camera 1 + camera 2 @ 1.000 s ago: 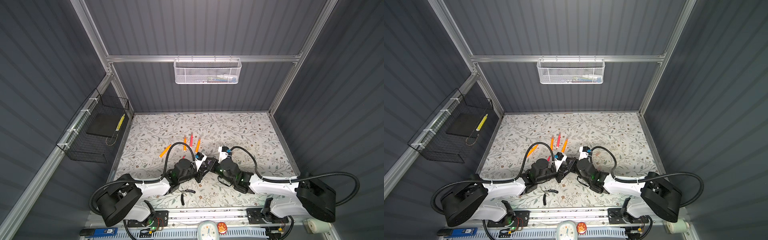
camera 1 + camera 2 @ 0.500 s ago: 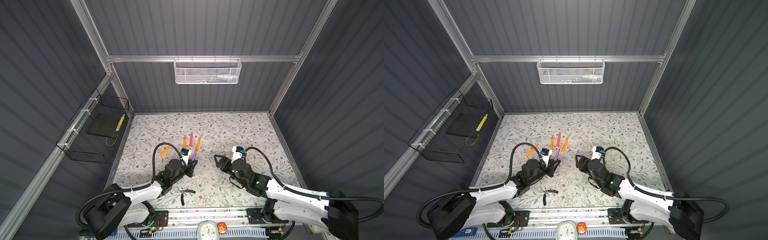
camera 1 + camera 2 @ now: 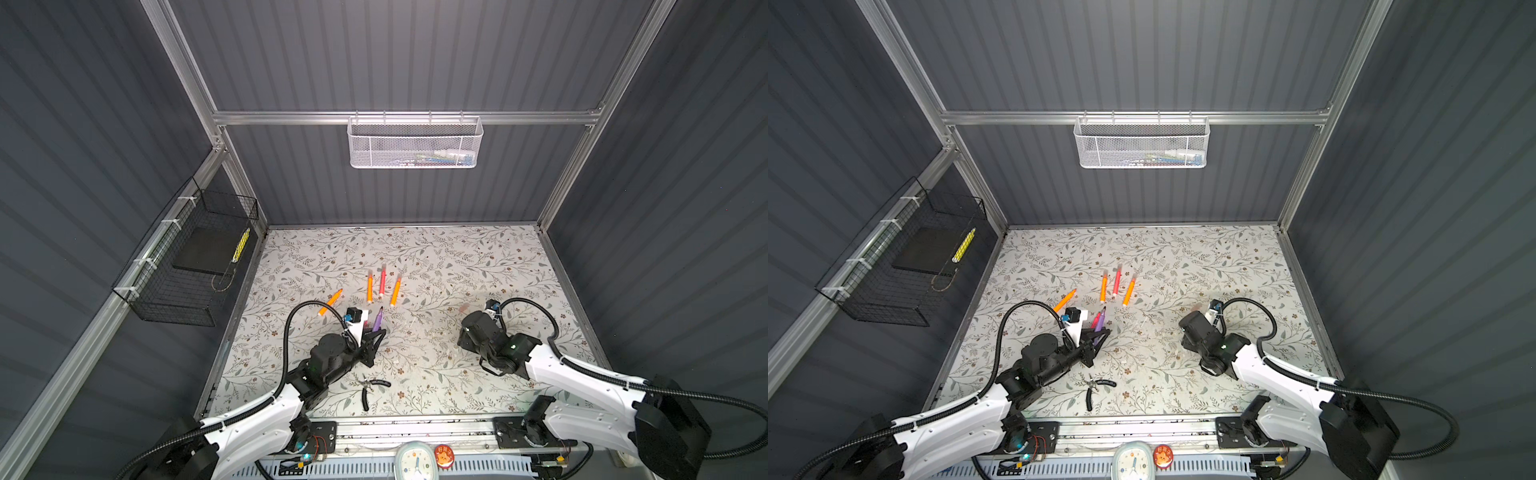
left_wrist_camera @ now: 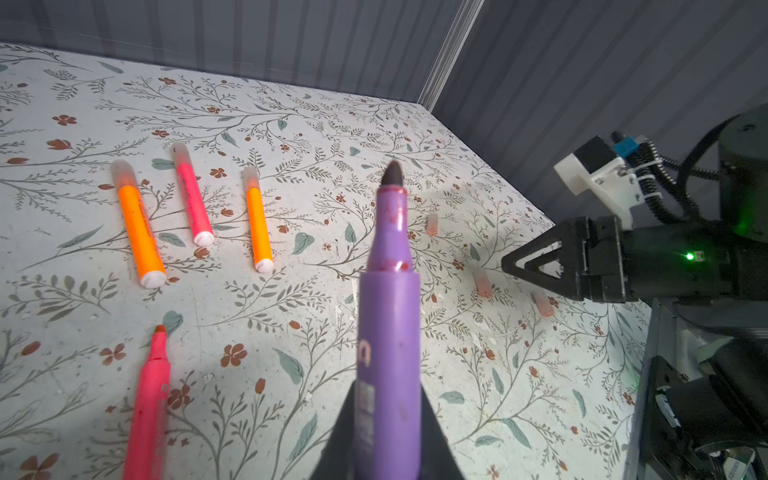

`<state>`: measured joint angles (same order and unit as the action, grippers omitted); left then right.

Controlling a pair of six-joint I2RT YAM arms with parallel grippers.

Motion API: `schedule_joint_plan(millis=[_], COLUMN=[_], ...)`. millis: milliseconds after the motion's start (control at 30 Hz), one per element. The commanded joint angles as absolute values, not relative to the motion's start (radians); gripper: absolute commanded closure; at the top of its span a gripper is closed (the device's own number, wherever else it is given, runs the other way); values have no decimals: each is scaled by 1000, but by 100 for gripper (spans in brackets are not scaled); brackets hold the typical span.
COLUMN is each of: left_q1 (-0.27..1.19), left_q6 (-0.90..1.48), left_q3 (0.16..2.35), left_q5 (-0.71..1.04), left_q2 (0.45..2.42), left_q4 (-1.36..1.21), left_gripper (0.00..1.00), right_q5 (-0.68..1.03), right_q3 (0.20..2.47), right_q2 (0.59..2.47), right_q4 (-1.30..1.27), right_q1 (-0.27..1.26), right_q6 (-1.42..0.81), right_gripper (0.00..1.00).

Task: Insert the pens into the pen caps
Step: 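Move the right gripper over a pink cap on the table, then grasp the pink cap with the right gripper and lift it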

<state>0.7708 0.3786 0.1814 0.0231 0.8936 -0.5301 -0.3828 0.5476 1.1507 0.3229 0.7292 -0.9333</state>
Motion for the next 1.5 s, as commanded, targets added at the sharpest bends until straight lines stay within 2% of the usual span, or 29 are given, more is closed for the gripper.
schedule_joint_plan(millis=[0, 367, 1067, 1467], left_q1=[776, 780, 782, 782], left_q6=[390, 385, 377, 376], left_q3=[164, 184, 190, 187], left_q5=[0, 15, 11, 14], left_q2=[883, 900, 895, 888], left_q4=[-499, -483, -475, -472], left_gripper=[100, 100, 100, 100], right_q5=[-330, -310, -423, -413], right_q3=[589, 680, 710, 715], right_q2=[1213, 1397, 1499, 1557], right_q4=[351, 363, 420, 397], right_q1=[709, 692, 683, 679], right_q6=[-878, -862, -867, -875], right_gripper=[33, 39, 40, 63])
